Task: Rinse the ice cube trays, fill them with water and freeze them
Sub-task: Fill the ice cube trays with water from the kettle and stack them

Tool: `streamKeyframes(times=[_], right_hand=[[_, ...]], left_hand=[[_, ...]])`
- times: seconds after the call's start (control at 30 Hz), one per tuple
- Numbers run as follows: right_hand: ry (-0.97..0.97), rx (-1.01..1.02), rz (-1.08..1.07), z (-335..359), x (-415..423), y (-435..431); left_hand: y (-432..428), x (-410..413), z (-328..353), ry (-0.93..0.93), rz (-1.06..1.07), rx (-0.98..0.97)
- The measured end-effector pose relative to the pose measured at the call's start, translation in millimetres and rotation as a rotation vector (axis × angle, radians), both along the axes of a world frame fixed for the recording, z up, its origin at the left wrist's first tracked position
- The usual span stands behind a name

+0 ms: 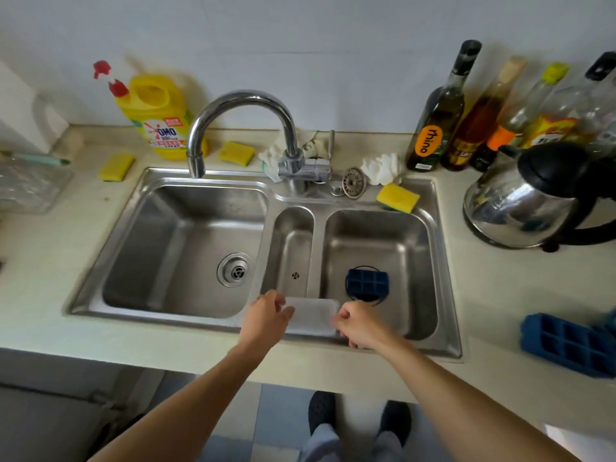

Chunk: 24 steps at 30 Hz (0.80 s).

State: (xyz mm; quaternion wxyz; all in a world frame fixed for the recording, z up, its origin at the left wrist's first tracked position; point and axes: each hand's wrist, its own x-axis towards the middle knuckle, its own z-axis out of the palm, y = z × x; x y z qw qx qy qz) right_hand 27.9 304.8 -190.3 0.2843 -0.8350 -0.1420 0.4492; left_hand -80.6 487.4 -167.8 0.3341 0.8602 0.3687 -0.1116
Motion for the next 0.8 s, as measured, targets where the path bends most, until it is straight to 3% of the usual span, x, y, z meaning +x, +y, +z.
streamKeyframes(times=[0.33, 0.5, 0.8], right_hand=[[-0.145, -0.030, 0.069, 9, -4, 5], [-0.135, 0.048, -0.065, 23, 24, -18], [-0.200, -0.016, -0.275, 11, 85, -67]], left_hand=[[-2, -2, 3, -0.073, 0.106, -0.048], [-11, 23, 17, -0.162, 0.186, -0.122], [-54, 116, 8, -0.114, -0.030, -0.223]])
